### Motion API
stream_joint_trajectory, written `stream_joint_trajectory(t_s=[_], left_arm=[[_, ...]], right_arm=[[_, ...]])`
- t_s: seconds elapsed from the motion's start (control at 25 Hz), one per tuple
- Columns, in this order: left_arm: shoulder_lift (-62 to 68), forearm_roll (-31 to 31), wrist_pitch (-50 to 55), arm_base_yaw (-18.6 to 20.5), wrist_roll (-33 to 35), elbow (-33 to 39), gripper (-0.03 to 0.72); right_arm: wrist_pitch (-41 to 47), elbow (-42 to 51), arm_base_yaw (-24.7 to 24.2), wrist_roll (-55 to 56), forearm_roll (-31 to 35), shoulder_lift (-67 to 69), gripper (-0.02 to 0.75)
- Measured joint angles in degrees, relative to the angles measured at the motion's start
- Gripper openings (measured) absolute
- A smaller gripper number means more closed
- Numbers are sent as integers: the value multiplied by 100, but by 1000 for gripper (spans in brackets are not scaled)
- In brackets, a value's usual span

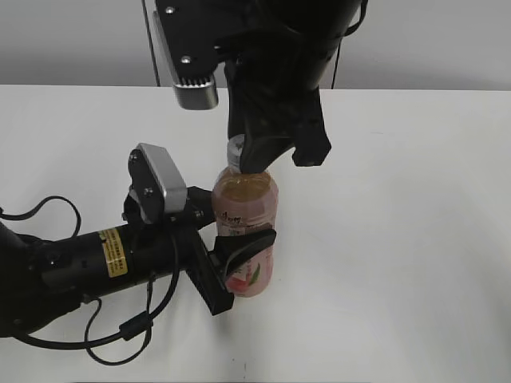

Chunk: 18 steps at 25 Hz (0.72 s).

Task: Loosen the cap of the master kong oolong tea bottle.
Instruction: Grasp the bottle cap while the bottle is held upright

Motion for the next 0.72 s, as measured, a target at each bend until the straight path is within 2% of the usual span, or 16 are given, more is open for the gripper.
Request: stream_joint_trajectory(t_s=[0.24, 0.4, 0.52, 0.64, 0.72], left_arm=[[0, -24, 5, 0, -5, 0, 374], [0, -24, 5, 0, -5, 0, 374], [0, -24, 5, 0, -5, 0, 374], [0, -24, 5, 0, -5, 0, 374], [0, -24, 5, 0, -5, 0, 374]], right_arm=[[-315, 0, 0, 611, 393, 4, 482], [-408, 0, 0, 1412, 412, 4, 522], [-437, -13, 0, 3143, 284, 4, 528], [-370, -121, 0, 5501, -188, 4, 533], [-164, -214, 0, 6649, -454, 4, 533]])
